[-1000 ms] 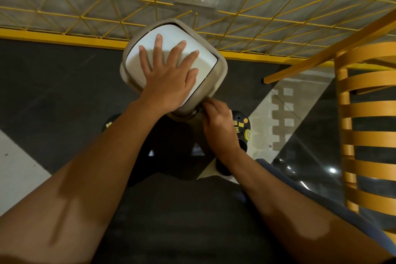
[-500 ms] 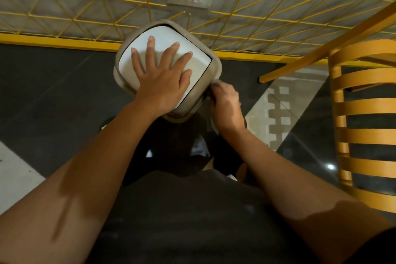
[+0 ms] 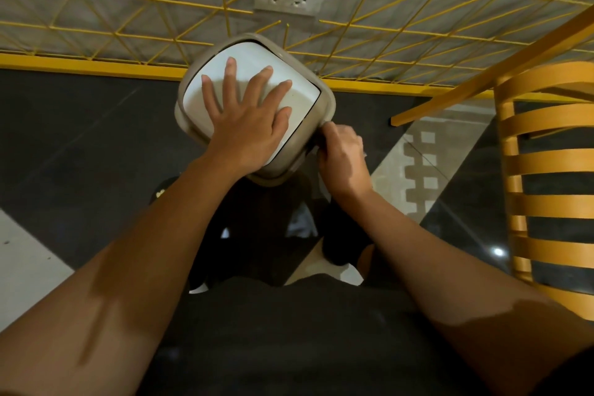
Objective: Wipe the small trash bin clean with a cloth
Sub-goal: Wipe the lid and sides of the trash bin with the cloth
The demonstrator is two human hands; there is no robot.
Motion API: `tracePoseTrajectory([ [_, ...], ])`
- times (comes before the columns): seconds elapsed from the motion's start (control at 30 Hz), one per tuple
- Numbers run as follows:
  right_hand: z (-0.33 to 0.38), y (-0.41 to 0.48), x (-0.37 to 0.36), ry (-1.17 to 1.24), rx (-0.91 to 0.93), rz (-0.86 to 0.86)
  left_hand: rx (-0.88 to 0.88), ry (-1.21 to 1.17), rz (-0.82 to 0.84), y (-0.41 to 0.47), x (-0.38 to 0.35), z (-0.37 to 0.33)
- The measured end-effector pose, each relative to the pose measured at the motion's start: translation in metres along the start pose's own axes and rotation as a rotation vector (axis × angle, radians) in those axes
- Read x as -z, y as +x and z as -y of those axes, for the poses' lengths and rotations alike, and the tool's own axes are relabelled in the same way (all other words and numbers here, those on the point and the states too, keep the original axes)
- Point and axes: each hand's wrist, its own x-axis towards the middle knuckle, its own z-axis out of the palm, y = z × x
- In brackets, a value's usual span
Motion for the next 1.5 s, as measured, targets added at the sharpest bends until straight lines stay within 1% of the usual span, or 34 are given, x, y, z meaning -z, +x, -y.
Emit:
tracePoseTrajectory([
  [0.1,0.005,-0.010,-0.005,-0.017,0.039,0.007,0.003,0.001,-0.015,0.000,-0.001,-0.001],
  [0.23,0.017,-0.039,-0.010,-0.116,0.200,-0.006,0.001,0.003,-0.023,0.000,-0.003,-0.001],
  [0.33,0.022,-0.056,-0.013,-0.126,0.302,0.073,-0.004,0.002,-0.017,0.002,-0.003,-0.001],
  [0.43,0.015,-0.049,-0.007,-0.183,0.367,0.077,-0.010,0.003,-0.010,0.000,-0.002,0.000],
  [0.5,0.010,-0.037,-0.002,-0.198,0.349,0.078,-0.015,0.003,-0.014,0.000,-0.001,0.000],
  [0.6,0.003,-0.020,0.001,-0.166,0.232,0.092,-0.011,-0.007,-0.019,0.000,-0.001,0.000],
  [0.73,-0.006,0.000,0.004,-0.143,0.172,0.045,-0.013,-0.004,-0.016,0.001,0.000,-0.001],
  [0.9,0.001,-0.015,-0.005,-0.061,0.164,0.022,-0.002,-0.021,-0.012,0.001,0.000,-0.003],
  [1.03,0.014,-0.042,-0.016,-0.103,0.230,-0.032,0.002,-0.021,0.004,0.002,0.000,-0.003],
  [1.1,0.023,-0.053,-0.021,-0.111,0.221,-0.001,0.000,-0.029,0.008,0.002,0.001,-0.003],
  [1.17,0.031,-0.061,-0.022,-0.060,0.221,0.074,0.000,-0.032,0.004,0.003,0.001,-0.002],
  [1.23,0.031,-0.062,-0.018,-0.031,0.260,0.096,0.000,-0.036,0.000,0.003,0.001,-0.002],
  [1.3,0.024,-0.056,-0.012,-0.006,0.247,0.051,-0.011,-0.045,0.002,0.003,0.001,-0.003],
  [1.4,0.017,-0.042,-0.007,0.108,0.059,-0.007,-0.026,-0.055,0.002,0.004,0.001,-0.005],
  [1.43,0.019,-0.042,-0.009,0.114,0.041,-0.024,-0.023,-0.054,0.003,0.005,0.001,-0.004],
  [1.5,0.027,-0.052,-0.016,0.055,0.111,-0.063,-0.016,-0.053,0.015,0.006,0.001,-0.003],
])
